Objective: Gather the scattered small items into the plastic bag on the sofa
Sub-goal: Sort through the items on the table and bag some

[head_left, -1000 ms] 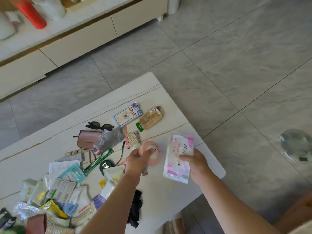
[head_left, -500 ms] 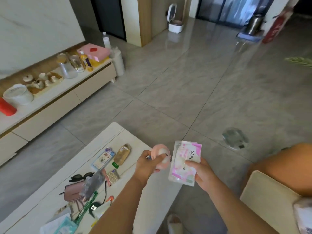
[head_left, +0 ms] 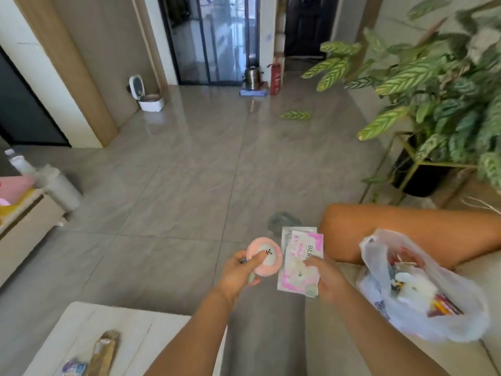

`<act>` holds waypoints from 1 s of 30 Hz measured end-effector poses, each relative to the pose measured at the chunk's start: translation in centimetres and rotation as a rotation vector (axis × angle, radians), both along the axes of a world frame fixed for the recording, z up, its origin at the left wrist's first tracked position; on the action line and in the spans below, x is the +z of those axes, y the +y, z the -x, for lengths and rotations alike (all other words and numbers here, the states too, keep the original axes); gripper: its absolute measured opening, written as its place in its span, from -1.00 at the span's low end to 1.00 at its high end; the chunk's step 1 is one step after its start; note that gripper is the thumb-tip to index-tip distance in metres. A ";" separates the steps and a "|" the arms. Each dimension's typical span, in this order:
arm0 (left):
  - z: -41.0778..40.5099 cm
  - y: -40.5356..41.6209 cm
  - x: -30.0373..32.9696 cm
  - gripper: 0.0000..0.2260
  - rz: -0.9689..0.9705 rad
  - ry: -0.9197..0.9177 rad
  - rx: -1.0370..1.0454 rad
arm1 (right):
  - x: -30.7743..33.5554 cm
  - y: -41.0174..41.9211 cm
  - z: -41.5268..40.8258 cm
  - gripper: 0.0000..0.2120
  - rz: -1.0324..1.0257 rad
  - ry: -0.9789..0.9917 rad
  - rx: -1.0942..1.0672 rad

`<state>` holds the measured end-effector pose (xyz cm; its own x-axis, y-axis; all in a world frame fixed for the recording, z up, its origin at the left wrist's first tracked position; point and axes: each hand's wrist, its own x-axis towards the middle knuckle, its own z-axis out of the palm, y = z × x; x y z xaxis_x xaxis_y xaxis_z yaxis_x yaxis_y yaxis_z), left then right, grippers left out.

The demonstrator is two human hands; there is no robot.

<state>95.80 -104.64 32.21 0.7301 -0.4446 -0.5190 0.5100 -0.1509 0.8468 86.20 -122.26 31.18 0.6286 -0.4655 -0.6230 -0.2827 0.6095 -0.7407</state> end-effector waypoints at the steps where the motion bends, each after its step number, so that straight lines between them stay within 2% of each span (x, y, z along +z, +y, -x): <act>1: 0.3 -1.9 0.0 -0.82 -0.010 -0.007 -0.030 | 0.1 -1.6 0.8 -0.64 -0.012 -0.001 -0.036; 9: 4.3 -17.3 -1.1 -0.87 -0.077 0.019 -0.268 | -2.3 -12.8 9.2 -0.74 0.044 0.052 -0.363; 15: 8.5 -27.3 -2.9 -0.89 -0.156 0.031 -0.480 | -6.0 -19.0 16.1 -0.69 0.086 0.326 -0.608; 24: 11.0 -39.9 -8.2 -0.67 -0.329 -0.167 -0.859 | -11.7 -24.4 19.5 -0.68 -0.141 0.453 -0.868; 30: 9.7 -45.6 -12.6 -0.84 -0.447 -0.243 -1.010 | -15.5 -27.4 17.7 -0.76 -0.245 0.533 -0.904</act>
